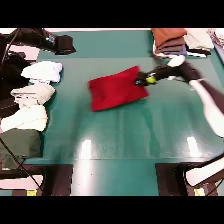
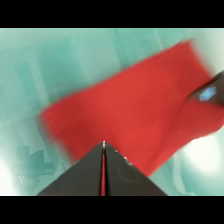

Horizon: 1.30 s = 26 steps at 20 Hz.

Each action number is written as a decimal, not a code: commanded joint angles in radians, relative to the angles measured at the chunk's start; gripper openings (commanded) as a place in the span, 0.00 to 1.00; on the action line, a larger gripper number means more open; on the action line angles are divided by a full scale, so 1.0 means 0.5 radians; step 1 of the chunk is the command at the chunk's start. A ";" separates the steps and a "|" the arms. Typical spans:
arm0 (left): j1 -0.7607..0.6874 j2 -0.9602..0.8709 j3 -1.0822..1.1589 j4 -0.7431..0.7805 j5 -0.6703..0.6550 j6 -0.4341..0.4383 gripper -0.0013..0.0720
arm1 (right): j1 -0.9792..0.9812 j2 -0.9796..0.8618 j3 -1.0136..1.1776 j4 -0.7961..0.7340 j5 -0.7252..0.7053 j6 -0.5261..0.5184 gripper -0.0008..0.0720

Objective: Fold the shirts.

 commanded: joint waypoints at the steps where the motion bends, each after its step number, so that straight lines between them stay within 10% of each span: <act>1: -0.082 0.000 0.000 0.008 0.008 0.003 0.05 | -0.536 0.416 -0.268 -0.275 -0.053 0.024 0.03; 11: -0.167 0.000 0.000 0.000 0.184 -0.053 0.05 | -2.119 1.009 -0.872 -0.319 -0.156 0.024 0.03; 21: -0.167 0.000 0.000 0.003 0.176 -0.048 0.05 | -1.811 1.547 -1.601 -0.356 -0.193 0.068 0.04; 24: -0.167 0.000 0.000 0.004 0.143 -0.032 0.05 | -1.568 1.650 -1.576 -0.677 -0.185 0.069 0.76; 26: -0.167 0.000 0.000 0.005 0.130 -0.032 0.05 | -1.503 1.710 -1.476 -0.996 -0.114 0.087 0.81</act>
